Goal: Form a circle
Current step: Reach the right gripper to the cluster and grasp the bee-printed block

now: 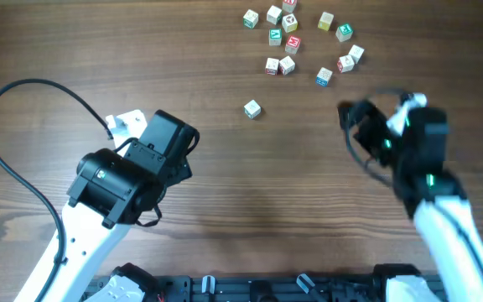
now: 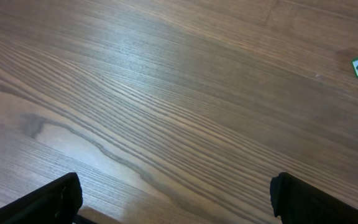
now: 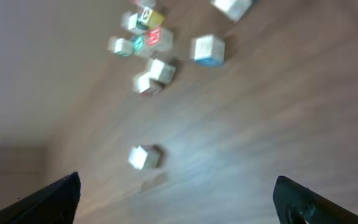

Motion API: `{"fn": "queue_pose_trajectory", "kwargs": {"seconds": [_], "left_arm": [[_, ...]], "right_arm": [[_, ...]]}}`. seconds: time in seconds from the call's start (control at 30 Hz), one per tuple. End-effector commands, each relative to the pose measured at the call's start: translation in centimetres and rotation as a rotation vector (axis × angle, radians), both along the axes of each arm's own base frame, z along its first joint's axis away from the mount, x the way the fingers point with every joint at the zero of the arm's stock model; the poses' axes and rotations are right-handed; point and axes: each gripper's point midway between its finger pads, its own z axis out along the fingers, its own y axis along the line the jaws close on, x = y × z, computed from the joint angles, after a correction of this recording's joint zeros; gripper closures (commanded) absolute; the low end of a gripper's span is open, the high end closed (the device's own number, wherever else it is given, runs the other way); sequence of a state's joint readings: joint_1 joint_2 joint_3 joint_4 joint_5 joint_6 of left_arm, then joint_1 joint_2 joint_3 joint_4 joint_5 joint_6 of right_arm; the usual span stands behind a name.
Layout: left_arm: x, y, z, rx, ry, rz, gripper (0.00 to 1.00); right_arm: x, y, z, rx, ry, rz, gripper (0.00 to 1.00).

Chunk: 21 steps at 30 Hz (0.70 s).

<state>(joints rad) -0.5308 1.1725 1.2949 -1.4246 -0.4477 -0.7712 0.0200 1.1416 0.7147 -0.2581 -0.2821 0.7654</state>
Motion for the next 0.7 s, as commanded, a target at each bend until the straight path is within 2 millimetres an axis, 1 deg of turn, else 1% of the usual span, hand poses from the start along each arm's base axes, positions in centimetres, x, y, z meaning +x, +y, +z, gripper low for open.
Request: {"fn": "queue_pose_trajectory", "kwargs": {"seconds": [0.0,0.03,0.1,0.17,0.23,0.33,0.5,0.6,0.67], "left_arm": [[-0.1,0.2,0.0,0.003,-0.001,0.000,0.00],[-0.1,0.2,0.0,0.003,-0.001,0.000,0.00],[-0.1,0.2,0.0,0.003,-0.001,0.000,0.00],[-0.1,0.2,0.0,0.003,-0.001,0.000,0.00],[-0.1,0.2,0.0,0.003,-0.001,0.000,0.00],[-0.1,0.2,0.0,0.003,-0.001,0.000,0.00],[-0.1,0.2,0.0,0.003,-0.001,0.000,0.00],[-0.1,0.2,0.0,0.003,-0.001,0.000,0.00],[-0.1,0.2,0.0,0.003,-0.001,0.000,0.00]], "right_arm": [[4.9,-0.6,-0.1,-0.269,0.032,0.004,0.00],[6.4,-0.1,-0.4,-0.305,0.037,0.024,0.01],[8.9,0.8,-0.8,-0.306,0.009,0.041,0.00],[10.5,1.4,-1.3,-0.287,-0.032,0.053,0.01],[11.8,1.2,-2.4,-0.299,-0.049,0.033,0.07],[13.1,0.9,-5.0,-0.308,-0.028,-0.011,0.07],[15.2,2.1,-9.4,-0.329,0.019,-0.018,0.07],[16.5,2.0,-10.9,-0.377,0.046,-0.041,0.08],[17.4,1.7,-11.3,-0.407,0.059,-0.067,0.10]]}}
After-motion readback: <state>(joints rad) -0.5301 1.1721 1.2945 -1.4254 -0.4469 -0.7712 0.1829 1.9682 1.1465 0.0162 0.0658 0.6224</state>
